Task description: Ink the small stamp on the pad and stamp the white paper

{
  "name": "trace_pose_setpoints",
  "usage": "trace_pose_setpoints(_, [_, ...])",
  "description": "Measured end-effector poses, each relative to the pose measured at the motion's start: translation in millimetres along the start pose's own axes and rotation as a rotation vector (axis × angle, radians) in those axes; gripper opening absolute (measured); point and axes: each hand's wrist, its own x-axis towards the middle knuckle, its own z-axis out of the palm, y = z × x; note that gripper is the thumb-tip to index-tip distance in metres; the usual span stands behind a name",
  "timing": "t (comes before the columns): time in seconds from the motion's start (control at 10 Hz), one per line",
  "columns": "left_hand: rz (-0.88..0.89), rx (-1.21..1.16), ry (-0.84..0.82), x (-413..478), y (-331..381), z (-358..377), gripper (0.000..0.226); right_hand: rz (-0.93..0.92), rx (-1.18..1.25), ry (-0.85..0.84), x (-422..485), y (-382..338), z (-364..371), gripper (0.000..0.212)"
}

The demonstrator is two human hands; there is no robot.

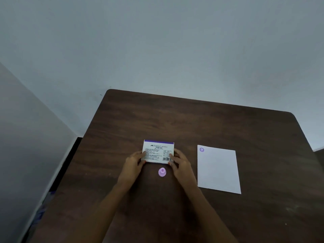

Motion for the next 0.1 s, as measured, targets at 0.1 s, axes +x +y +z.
trace_pose_setpoints(0.1, [0.009, 0.085, -0.001, 0.8, 4.9, -2.6, 0.033, -0.005, -0.028, 0.035, -2.4, 0.2, -3.7, 0.031])
